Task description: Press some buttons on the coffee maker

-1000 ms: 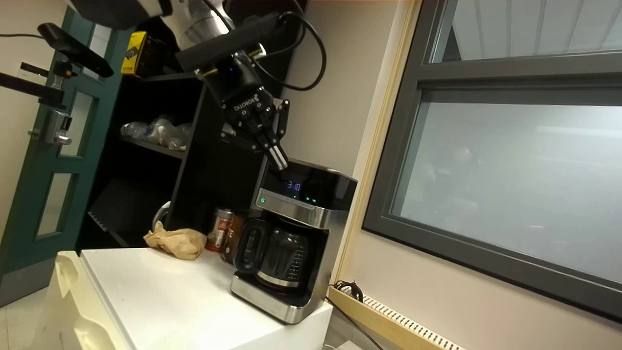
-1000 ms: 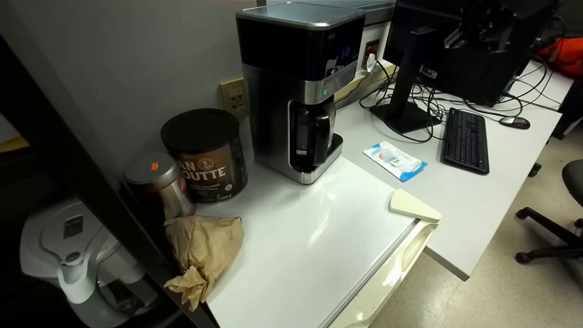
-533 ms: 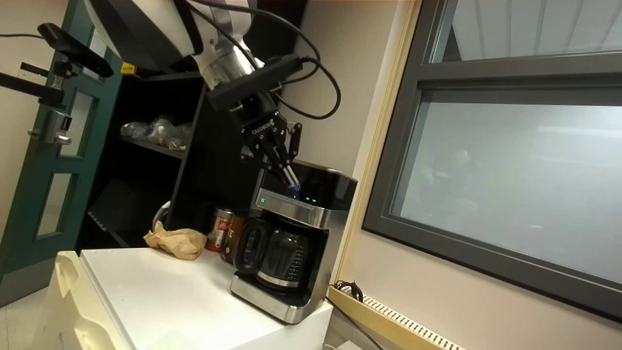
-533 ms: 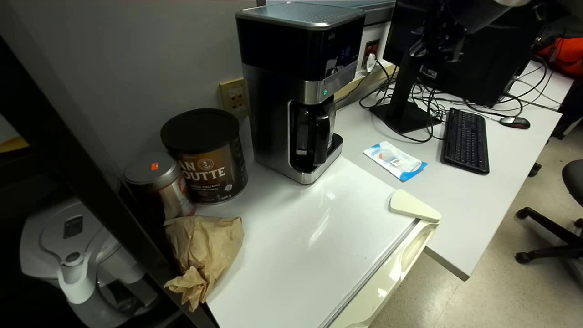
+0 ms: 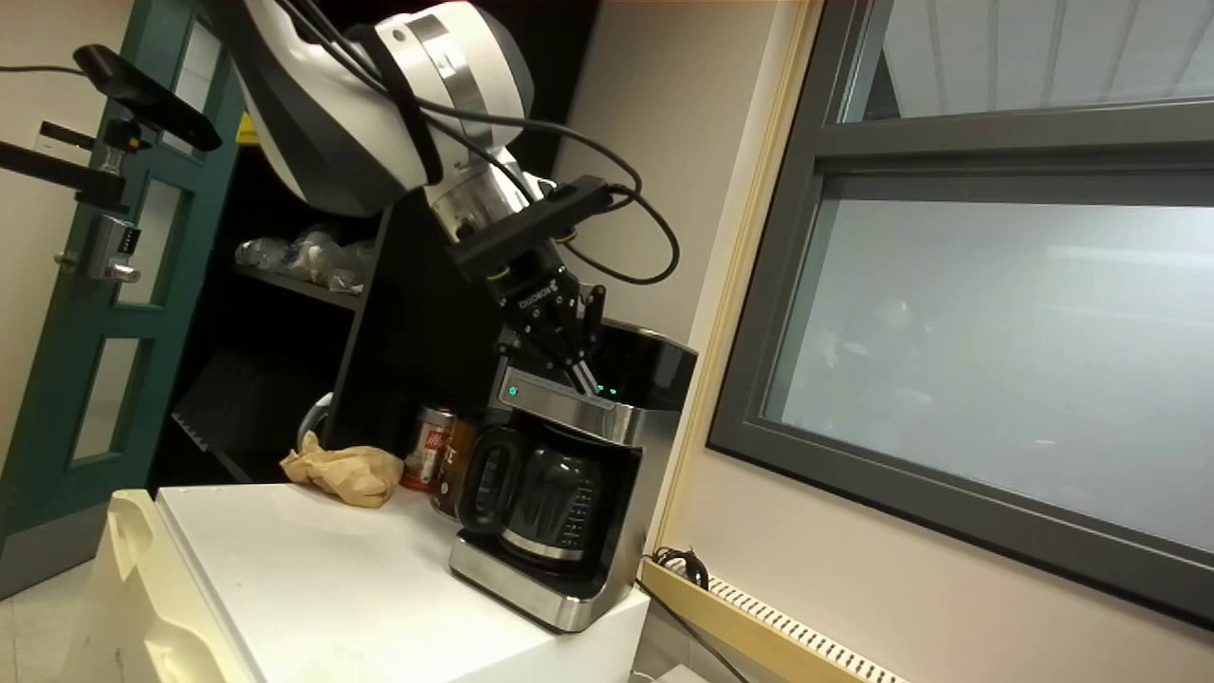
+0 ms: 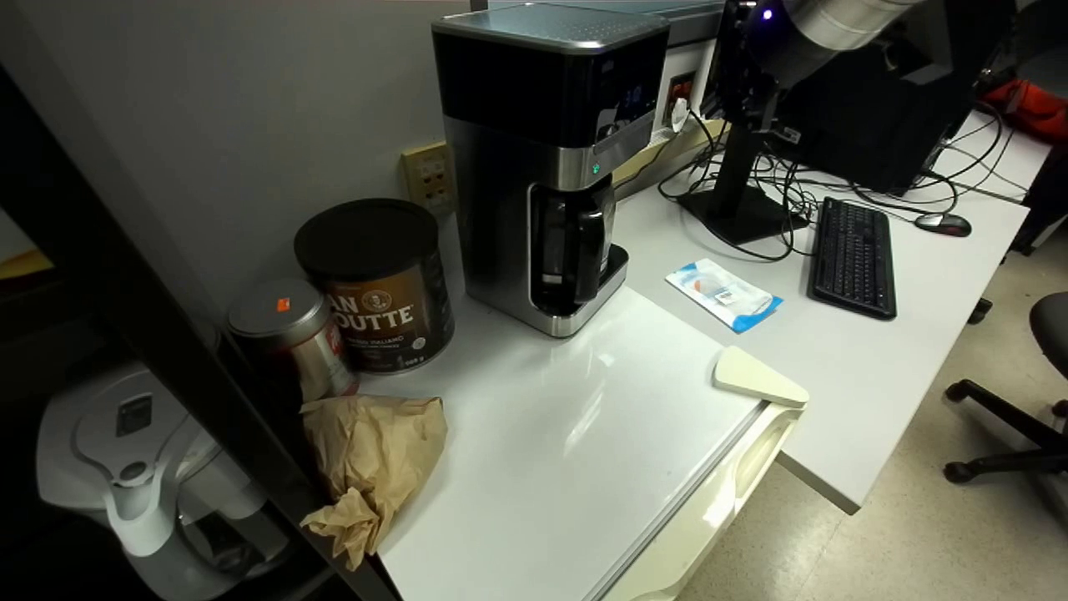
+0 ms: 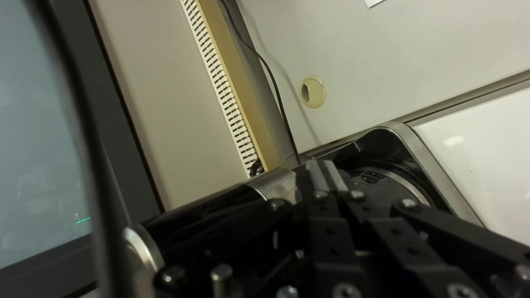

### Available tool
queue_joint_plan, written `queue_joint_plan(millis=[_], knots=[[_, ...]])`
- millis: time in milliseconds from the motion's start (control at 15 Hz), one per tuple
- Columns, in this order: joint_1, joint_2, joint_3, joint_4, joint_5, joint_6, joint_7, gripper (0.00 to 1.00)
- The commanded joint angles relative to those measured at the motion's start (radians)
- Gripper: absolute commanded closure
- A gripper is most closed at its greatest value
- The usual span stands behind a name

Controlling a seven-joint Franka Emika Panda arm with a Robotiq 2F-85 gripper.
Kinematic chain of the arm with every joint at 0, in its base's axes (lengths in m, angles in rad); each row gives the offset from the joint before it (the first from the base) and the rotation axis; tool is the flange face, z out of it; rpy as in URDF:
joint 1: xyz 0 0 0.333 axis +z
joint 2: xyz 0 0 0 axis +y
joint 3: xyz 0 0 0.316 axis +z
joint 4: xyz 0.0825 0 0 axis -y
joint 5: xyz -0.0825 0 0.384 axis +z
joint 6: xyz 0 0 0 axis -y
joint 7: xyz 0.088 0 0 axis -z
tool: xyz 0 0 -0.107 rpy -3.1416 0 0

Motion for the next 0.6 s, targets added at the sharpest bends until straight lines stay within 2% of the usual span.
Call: queue_joint_plan(millis=[0,533], knots=[[0.015,0.082,-0.012,0.112,0.033,0.023,-0.054,1.00],[0.026,0.182,-0.009,0.251,0.134,0.008,-0.164,1.00]])
